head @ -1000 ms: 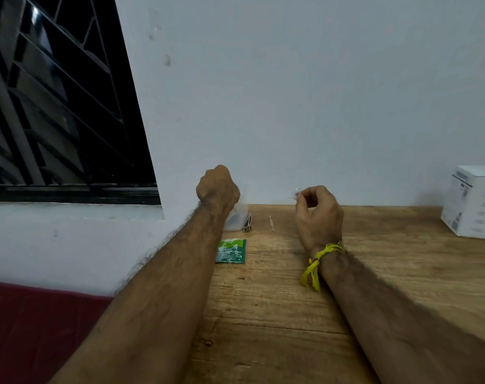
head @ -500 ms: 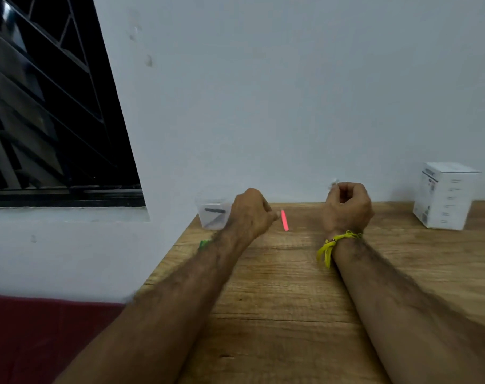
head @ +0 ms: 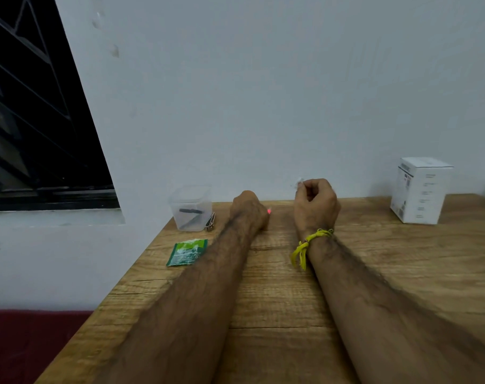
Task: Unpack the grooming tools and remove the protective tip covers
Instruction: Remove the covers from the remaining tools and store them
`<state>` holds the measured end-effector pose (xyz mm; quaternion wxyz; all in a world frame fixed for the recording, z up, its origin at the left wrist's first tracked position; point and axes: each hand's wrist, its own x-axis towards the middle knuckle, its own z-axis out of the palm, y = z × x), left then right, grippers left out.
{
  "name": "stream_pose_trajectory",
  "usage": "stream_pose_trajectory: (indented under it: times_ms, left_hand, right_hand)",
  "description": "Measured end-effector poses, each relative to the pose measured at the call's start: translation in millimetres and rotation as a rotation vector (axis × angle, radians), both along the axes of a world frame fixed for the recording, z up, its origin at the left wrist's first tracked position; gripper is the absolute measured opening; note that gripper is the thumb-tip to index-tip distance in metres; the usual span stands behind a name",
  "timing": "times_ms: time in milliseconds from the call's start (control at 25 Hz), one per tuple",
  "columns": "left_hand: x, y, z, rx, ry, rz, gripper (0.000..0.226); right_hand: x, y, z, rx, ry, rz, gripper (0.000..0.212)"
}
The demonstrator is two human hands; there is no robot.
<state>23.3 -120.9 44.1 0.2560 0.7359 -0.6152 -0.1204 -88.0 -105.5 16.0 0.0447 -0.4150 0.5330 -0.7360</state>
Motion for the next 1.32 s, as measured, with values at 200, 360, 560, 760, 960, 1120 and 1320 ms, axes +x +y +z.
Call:
stream_pose_trajectory:
  times_ms: [200, 360, 560, 760, 960, 1120, 1320]
  left_hand:
    - [18.3, 27.9, -6.3, -0.097, 0.175, -0.072, 0.029]
    - [28.5, 75.3, -15.3, -0.092, 0.916, -0.105, 0.019]
    - [30.0, 101.2, -25.8, -0.148, 1.100, -0.188, 0.017]
    - [40.6, 87.3, -19.1, -0.235, 1.133, -0.280, 0.032]
    - [34.6, 89.5, -25.9, -0.146, 1.133, -0.407, 0.023]
    - [31.8, 94.7, -29.7, -0.065, 1.128, -0.418, 0.012]
    - [28.5, 94.9, -32.0, -0.069, 1.149, -0.459, 0.017]
  right_hand:
    - [2.3, 1.3, 1.0, 0.017, -0.003, 0.048, 0.010]
    - [7.9, 13.1, 4.1, 0.058, -0.012, 0.197, 0.009]
    - [22.0, 30.9, 13.4, 0.132, -0.248, 0.547, 0.011]
    - [14.6, 55.1, 13.5, 0.287, -0.485, 0.834, 0.005]
    - [0.3, 73.8, 1.1, 0.283, -0.409, 0.807, 0.010]
    - [0.0, 73.3, 3.3, 0.146, -0.098, 0.512, 0.007]
    - [4.5, 74.9, -0.7, -0.014, 0.352, 0.345, 0.010]
